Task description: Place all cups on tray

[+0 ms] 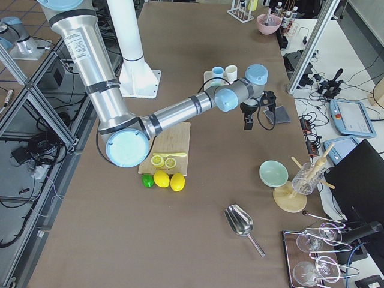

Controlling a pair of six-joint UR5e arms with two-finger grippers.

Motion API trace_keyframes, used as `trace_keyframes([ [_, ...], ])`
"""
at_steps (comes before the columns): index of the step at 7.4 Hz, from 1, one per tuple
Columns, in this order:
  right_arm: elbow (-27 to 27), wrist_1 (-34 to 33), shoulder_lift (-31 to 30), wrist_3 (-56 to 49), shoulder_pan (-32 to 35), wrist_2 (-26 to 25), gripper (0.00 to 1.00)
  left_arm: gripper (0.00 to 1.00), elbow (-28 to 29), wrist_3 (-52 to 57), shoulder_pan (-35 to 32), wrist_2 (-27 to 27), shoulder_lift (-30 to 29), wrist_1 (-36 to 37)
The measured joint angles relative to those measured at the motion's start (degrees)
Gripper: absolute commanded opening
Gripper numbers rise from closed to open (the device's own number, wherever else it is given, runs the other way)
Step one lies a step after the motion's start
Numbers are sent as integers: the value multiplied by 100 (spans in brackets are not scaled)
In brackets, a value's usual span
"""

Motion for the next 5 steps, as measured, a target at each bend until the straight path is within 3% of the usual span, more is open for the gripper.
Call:
trace_keyframes([
  [3, 126, 16, -1116, -1245, 687, 13, 100, 98, -13, 126, -192, 3, 631, -81],
  [5, 178, 54, -1661, -1824, 1076, 39, 100, 98, -176, 942, -599, -45, 1285, -64],
])
